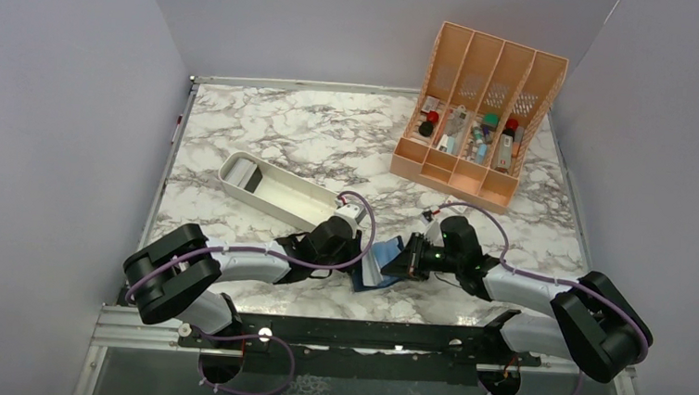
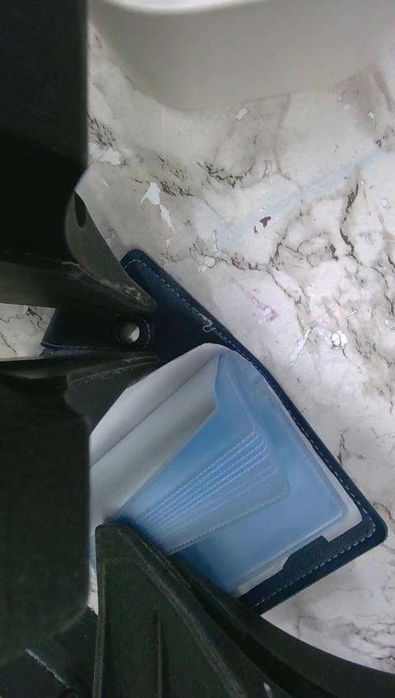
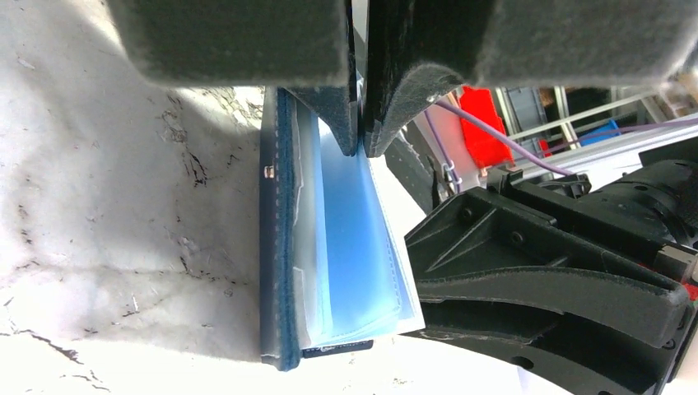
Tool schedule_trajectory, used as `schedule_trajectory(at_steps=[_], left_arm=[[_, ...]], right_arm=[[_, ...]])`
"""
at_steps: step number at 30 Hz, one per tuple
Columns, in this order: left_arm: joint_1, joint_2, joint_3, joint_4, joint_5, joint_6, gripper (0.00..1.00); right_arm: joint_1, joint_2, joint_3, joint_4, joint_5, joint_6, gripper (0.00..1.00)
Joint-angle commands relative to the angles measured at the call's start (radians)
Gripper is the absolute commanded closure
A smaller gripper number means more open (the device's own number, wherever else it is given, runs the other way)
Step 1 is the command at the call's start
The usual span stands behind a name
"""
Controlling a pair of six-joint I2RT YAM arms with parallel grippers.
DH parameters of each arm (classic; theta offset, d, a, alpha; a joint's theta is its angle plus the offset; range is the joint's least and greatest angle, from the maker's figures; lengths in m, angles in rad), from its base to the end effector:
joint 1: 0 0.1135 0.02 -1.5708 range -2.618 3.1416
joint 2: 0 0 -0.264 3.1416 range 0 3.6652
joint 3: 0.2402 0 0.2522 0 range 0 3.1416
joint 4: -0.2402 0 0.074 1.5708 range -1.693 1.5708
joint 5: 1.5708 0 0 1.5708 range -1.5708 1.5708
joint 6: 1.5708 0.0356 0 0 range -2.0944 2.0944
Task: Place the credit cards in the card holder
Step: Open the card holder at the center of the board.
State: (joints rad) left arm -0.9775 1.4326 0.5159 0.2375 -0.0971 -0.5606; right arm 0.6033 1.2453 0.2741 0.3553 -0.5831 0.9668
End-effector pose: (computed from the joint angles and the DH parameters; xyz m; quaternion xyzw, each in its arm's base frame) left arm 0.1513 -0.2181 0.1483 0.1660 0.8860 -0.2680 0.3399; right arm 0.1602 0.1342 0.1353 0.0239 0.8606 0.4917 0.1309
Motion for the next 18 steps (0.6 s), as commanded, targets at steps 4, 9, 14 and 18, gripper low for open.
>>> schedule_trajectory(at_steps=[4, 9, 14, 18], left_arm=[[-0.005, -0.031, -0.002, 0.027, 0.023, -0.010, 0.73], [-0.005, -0.031, -0.008, 0.034, 0.022, -0.014, 0.73], [-0.004, -0.026, -0.007, 0.039, 0.019, -0.011, 0.73], [-0.004, -0.021, -0.005, 0.041, 0.018, -0.010, 0.73]], right_arm=[[0.007, 0.007, -0.006, 0.025, 0.026, 0.021, 0.78], [0.007, 0.024, -0.013, 0.060, 0.014, 0.039, 0.85], [0.007, 0.027, -0.029, 0.100, 0.001, 0.065, 0.78], [0.007, 0.022, -0.034, 0.109, 0.003, 0.075, 0.78]])
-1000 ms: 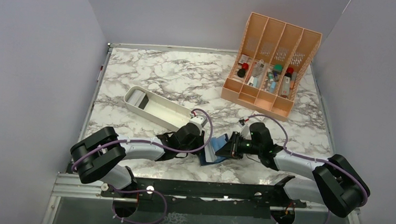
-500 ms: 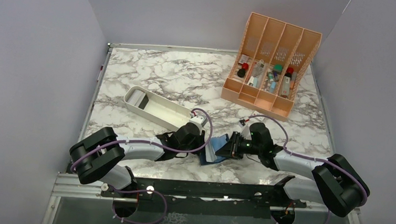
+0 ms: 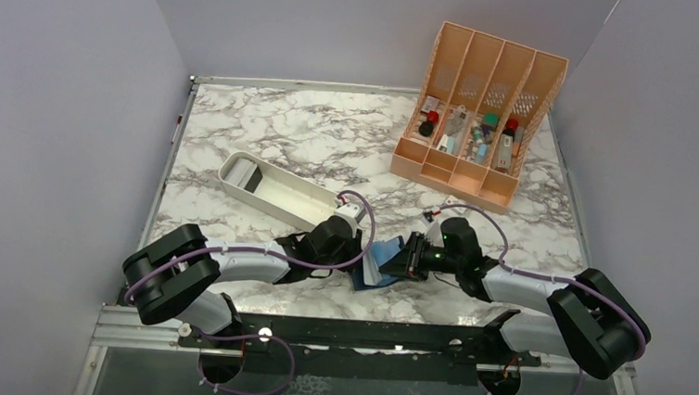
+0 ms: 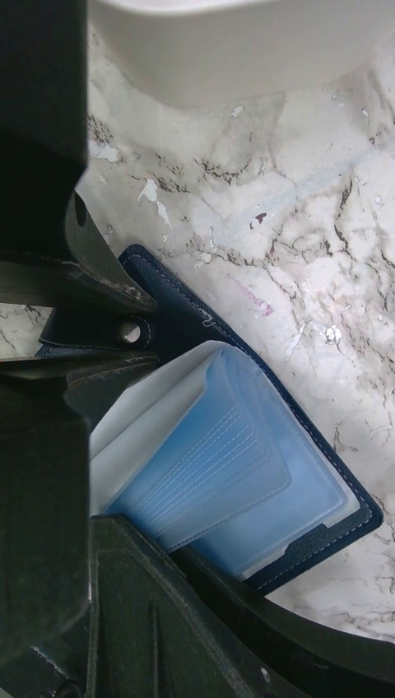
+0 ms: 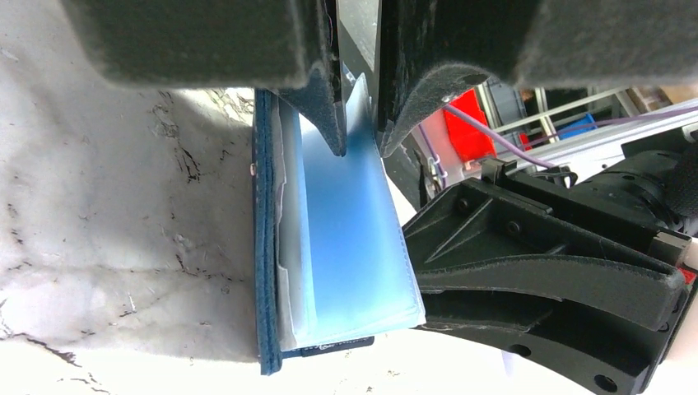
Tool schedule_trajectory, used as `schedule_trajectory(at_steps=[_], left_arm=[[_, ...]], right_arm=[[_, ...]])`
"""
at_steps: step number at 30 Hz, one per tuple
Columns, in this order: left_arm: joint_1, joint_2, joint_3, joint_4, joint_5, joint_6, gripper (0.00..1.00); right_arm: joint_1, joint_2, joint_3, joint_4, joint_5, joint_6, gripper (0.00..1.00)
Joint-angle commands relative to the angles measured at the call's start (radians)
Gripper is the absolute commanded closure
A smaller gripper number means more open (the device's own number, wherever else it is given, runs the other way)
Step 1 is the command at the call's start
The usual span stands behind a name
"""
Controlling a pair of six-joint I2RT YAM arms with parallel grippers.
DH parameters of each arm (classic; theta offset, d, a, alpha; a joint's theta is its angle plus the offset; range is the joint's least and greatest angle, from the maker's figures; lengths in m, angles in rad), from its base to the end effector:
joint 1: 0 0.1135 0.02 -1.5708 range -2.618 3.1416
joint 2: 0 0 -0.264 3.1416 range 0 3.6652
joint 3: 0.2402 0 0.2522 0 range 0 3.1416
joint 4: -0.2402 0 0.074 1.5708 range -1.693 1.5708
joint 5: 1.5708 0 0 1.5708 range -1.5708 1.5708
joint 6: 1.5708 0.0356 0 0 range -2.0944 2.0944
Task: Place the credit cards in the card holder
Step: Open the card holder at the center of the board.
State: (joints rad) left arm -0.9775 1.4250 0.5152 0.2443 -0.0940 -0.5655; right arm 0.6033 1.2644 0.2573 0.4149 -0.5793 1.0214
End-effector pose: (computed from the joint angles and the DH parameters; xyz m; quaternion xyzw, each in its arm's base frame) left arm 0.1512 -0.2182 0.1506 0.1636 0.8835 -0.2743 0.3426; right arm 0.1603 0.1341 0.1323 0.0442 0.8553 0.5004 0.1268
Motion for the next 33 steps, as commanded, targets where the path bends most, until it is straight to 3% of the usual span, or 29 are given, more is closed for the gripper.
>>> schedule_trajectory(at_steps=[1, 8, 19, 24, 33], left_arm=[[-0.005, -0.012, -0.006, 0.037, 0.016, -0.005, 0.73], [-0.004, -0.015, 0.006, 0.006, 0.005, -0.014, 0.73], [0.003, -0.222, 0.183, -0.344, -0.115, -0.082, 0.50], [0.003, -0.267, 0.206, -0.279, -0.019, -0.102, 0.48], [0.005, -0.099, 0.258, -0.243, 0.011, -0.059, 0.51]], right_arm=[[0.007, 0.002, -0.017, 0.051, 0.000, 0.021, 0.79], [0.007, 0.010, -0.012, 0.047, 0.001, 0.013, 0.99], [0.010, -0.124, 0.087, -0.242, 0.131, -0.092, 0.99], [0.022, -0.130, 0.118, -0.288, 0.165, -0.118, 0.99], [0.050, -0.092, 0.140, -0.294, 0.194, -0.137, 0.99]])
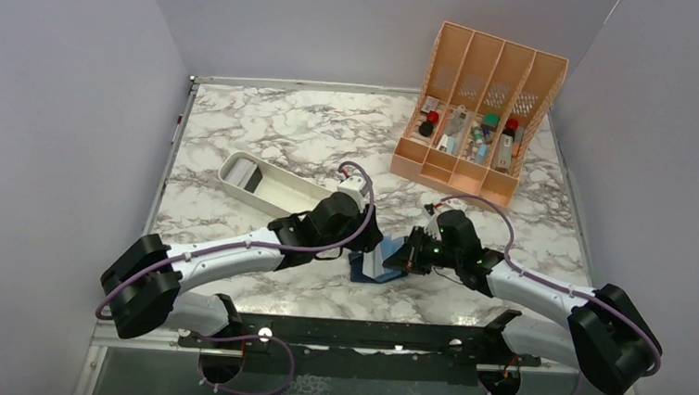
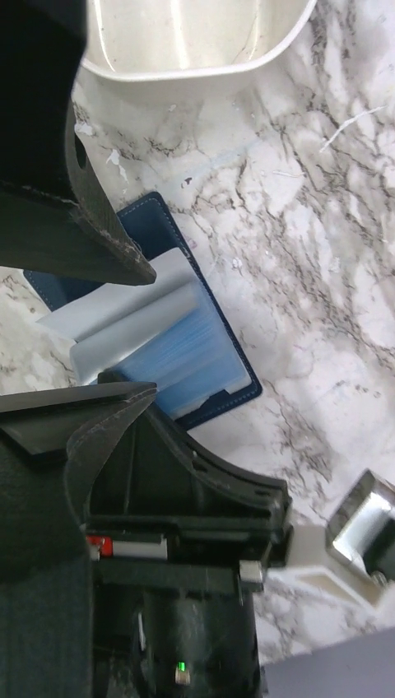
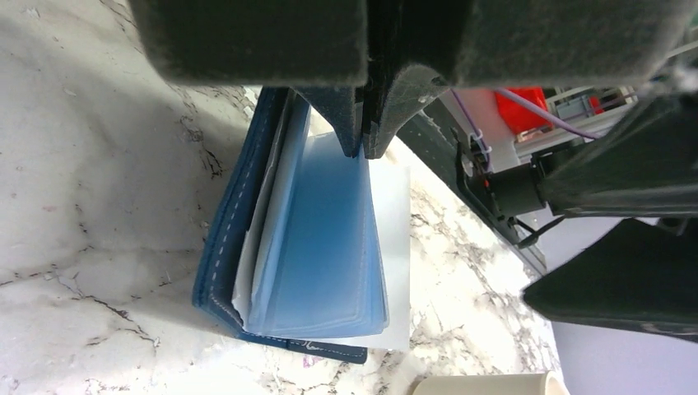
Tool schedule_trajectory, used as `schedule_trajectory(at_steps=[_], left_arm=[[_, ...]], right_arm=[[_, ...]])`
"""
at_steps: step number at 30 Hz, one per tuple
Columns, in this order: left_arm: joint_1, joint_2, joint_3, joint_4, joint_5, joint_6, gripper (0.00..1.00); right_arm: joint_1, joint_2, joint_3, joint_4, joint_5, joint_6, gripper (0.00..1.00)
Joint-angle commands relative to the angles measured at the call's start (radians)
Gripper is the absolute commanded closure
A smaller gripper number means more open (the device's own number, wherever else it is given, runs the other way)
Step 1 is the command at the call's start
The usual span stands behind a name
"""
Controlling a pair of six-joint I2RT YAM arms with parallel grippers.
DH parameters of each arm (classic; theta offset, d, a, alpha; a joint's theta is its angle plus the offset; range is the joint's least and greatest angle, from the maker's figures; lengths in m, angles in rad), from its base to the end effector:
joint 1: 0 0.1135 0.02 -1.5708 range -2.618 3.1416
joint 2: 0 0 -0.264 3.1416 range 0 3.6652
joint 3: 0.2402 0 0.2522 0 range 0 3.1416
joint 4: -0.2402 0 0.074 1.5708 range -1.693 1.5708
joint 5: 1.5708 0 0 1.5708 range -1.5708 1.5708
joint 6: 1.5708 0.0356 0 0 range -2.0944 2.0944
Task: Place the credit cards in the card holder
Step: Open the card holder at the center of the board.
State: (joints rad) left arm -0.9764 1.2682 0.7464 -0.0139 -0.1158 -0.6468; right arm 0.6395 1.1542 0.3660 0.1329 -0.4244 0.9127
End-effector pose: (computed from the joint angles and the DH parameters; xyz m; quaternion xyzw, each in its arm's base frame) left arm 0.1589 -0.2277 0.2396 0.1141 0.8605 -0.3237 0.3765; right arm 0.1620 0.1388 0.1587 0.0272 0.8814 0.4375 0.1760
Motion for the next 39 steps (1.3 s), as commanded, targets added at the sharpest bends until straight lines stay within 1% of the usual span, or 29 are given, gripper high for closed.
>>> schedule_trajectory(at_steps=[1, 11, 27, 34, 39], left_arm=[[0.004, 0.072, 0.026, 0.013, 0.030, 0.026, 0.51], [0.004, 0.134, 0.008, 0.001, -0.030, 0.033, 0.50], [0.005, 0.212, 0.011, 0.010, -0.049, 0.053, 0.50], [0.006, 0.230, 0.010, -0.014, -0.077, 0.054, 0.50], [0.006, 0.232, 0.006, -0.041, -0.097, 0.049, 0.50]], right_arm=[[0.016, 0.027, 0.033, -0.013, 0.038, -0.031, 0.99], [0.028, 0.054, 0.026, -0.005, 0.048, -0.036, 0.99], [0.036, 0.058, 0.027, 0.002, 0.053, -0.028, 0.99], [0.041, 0.053, 0.027, 0.000, 0.058, -0.026, 0.99], [0.042, 0.055, 0.026, 0.003, 0.055, -0.022, 0.96]])
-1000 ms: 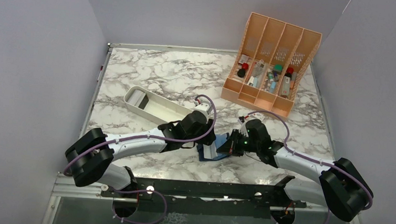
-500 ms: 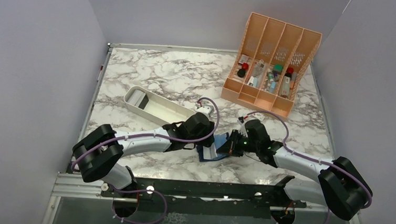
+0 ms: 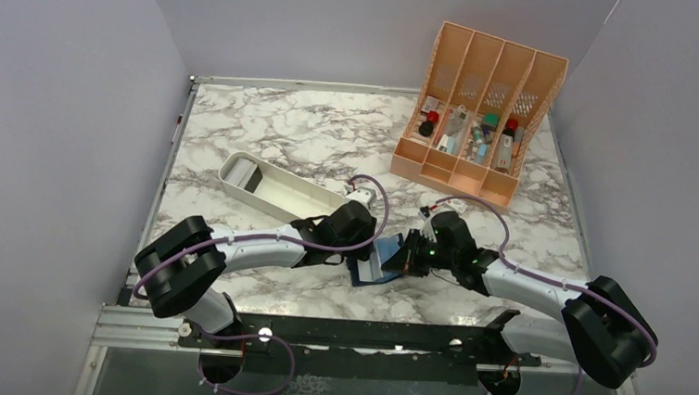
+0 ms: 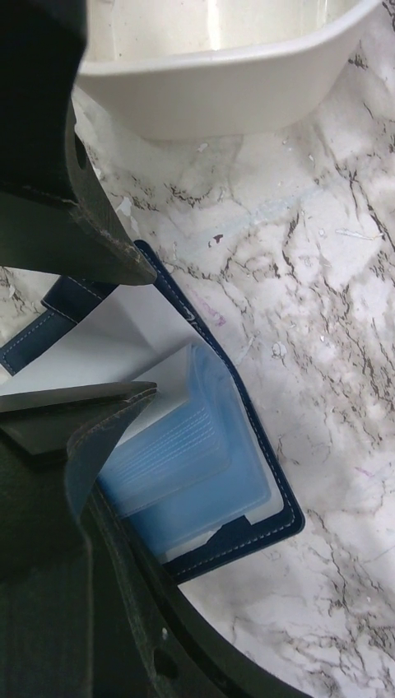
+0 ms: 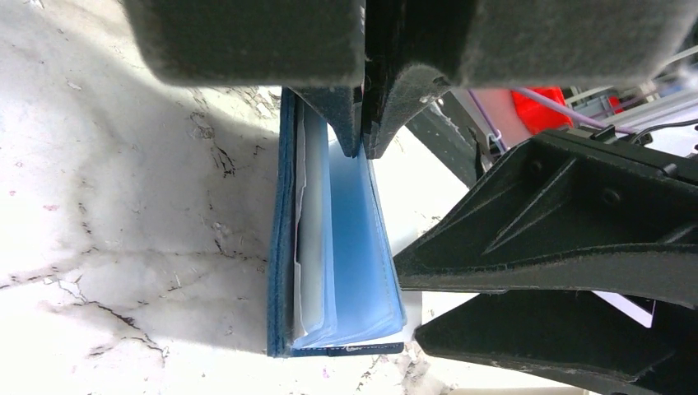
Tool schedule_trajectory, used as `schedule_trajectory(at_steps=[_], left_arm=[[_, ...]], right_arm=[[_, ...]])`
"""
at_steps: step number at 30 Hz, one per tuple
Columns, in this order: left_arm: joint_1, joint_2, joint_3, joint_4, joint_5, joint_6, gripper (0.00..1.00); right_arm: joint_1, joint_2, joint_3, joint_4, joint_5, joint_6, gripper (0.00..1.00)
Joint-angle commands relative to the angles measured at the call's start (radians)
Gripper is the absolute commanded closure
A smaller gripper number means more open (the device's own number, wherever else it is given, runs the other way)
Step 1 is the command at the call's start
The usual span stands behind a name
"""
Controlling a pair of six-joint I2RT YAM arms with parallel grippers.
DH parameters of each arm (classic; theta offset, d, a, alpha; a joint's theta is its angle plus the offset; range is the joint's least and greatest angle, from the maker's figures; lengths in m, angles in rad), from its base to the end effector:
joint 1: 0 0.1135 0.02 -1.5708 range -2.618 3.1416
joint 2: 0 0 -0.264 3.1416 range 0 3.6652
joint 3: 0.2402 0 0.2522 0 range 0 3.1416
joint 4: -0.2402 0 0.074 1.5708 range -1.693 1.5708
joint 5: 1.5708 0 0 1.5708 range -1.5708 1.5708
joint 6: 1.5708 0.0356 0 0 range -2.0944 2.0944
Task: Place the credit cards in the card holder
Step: Open the card holder at the center of the board.
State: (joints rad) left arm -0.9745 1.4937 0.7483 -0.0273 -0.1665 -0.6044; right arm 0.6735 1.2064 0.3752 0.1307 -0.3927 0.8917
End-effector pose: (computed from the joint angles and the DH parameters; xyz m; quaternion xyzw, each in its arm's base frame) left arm 0.1725 -0.2437 0.1785 0.1372 0.9085 -0.2209 0.3271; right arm 0.1612 0.1460 0.1507 0.0151 0.8930 0.4170 0.1684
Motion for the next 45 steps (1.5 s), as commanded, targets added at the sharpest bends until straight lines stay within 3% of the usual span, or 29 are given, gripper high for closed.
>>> schedule_trajectory(at_steps=[1, 13, 36, 45], left_arm=[[0.004, 0.006, 0.002, -0.035, -0.048, 0.004, 0.50], [0.005, -0.031, 0.036, 0.000, 0.061, -0.063, 0.50], [0.005, 0.001, 0.025, 0.028, 0.068, -0.086, 0.50], [0.005, 0.048, 0.002, -0.026, 0.023, -0.104, 0.50]], right_arm=[[0.008, 0.002, 0.016, 0.006, 0.023, -0.001, 0.96], [0.015, 0.008, 0.011, 0.015, 0.025, -0.003, 0.99], [0.019, 0.002, 0.014, 0.003, 0.027, -0.005, 0.99], [0.020, -0.016, 0.030, -0.054, 0.063, -0.013, 0.82]])
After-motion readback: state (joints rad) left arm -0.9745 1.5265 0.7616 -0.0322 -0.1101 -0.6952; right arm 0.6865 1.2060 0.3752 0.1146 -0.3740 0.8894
